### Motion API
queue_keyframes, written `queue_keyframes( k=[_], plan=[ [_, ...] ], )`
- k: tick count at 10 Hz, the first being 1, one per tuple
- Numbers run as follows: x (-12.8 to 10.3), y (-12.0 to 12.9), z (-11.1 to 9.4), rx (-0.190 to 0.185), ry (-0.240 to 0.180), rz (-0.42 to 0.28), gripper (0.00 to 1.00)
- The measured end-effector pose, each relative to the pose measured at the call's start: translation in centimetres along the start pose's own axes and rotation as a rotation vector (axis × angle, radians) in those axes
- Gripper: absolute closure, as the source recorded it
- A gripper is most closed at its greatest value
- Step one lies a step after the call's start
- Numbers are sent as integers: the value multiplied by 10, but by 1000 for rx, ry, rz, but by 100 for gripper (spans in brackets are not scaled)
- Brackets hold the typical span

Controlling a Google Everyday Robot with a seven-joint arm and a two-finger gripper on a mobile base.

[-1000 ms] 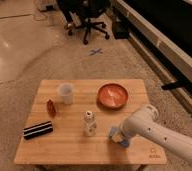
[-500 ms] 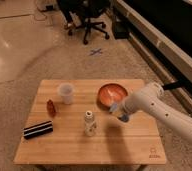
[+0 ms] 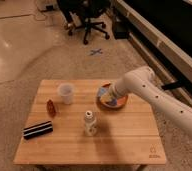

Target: Place the white sponge in the ceramic cup

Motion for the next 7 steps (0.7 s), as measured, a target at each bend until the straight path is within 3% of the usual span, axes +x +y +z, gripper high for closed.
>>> queue_keyframes(
  k=[1,7],
  plan=[
    [9,-2,1,13,15,-8,100],
    [7,-1,0,11,15,-4,100]
  ],
)
